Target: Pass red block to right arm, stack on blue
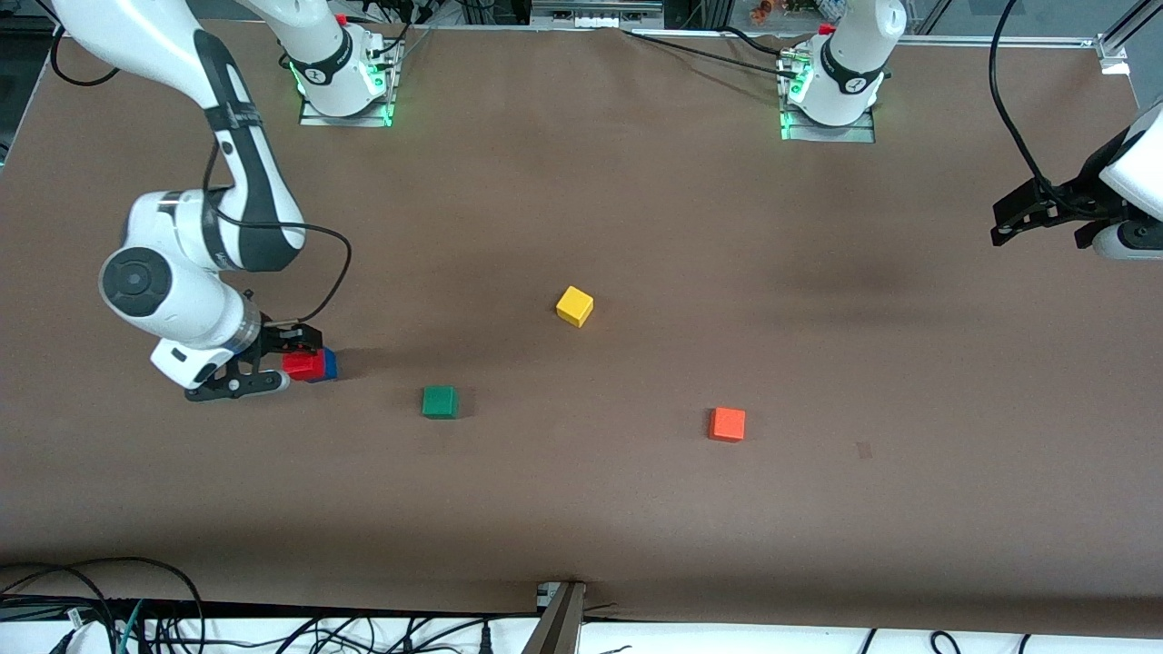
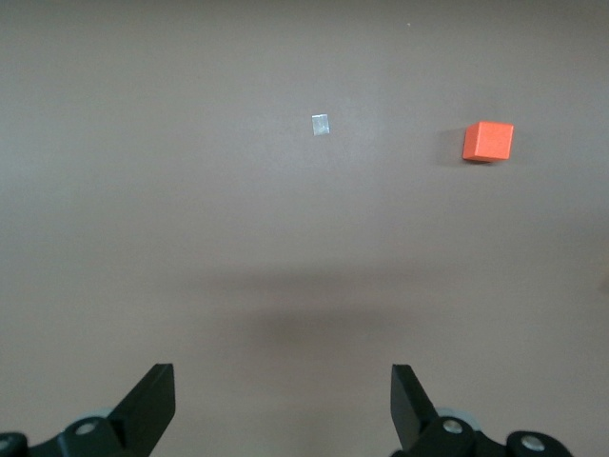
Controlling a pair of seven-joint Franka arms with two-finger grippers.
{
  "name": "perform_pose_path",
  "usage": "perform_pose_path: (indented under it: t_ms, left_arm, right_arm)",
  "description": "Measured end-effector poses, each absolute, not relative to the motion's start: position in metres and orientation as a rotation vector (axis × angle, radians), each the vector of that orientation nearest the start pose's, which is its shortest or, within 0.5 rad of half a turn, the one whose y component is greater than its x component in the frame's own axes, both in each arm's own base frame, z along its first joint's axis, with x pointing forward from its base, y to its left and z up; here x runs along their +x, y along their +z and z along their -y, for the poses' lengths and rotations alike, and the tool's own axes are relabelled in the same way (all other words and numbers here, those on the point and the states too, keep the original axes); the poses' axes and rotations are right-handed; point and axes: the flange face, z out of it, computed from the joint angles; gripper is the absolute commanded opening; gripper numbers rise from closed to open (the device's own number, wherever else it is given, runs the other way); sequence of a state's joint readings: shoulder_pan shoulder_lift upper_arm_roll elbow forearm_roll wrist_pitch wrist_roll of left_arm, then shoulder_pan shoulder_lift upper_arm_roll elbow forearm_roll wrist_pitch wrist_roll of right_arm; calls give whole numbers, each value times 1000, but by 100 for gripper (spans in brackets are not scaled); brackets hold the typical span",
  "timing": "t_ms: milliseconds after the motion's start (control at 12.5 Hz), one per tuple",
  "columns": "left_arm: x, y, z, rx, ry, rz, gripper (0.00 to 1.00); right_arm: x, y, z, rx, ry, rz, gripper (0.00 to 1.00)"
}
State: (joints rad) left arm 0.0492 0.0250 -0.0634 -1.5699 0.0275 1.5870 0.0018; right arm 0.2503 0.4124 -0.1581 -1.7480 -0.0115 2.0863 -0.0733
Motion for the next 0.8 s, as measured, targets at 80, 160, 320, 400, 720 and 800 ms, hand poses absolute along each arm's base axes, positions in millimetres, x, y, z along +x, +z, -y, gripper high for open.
perform_pose_path:
  t_ms: [80,160,320,400,720,800]
  left_arm:
    - [563,612,5,-3115,12,-26,100]
    - [563,612,5,-3115,12,-26,100]
    - [563,612,4,-3115,12,-25,100]
    - [563,612,4,-3115,12,-25,100]
    - [563,612,4,-3115,13,-25,100]
    - [563,612,4,-3115,13,-25,100]
  right_arm:
    - [648,359,-69,-3197,151,308,100]
    - [650,383,-69,-3189,193,346,100]
    - [653,429,-61,-3174,271,395,100]
    - [652,446,-56,-3164,310,384,100]
    - [635,514,-36,-3115,455,310,100]
    - [631,533,-35,-3116,440,309,100]
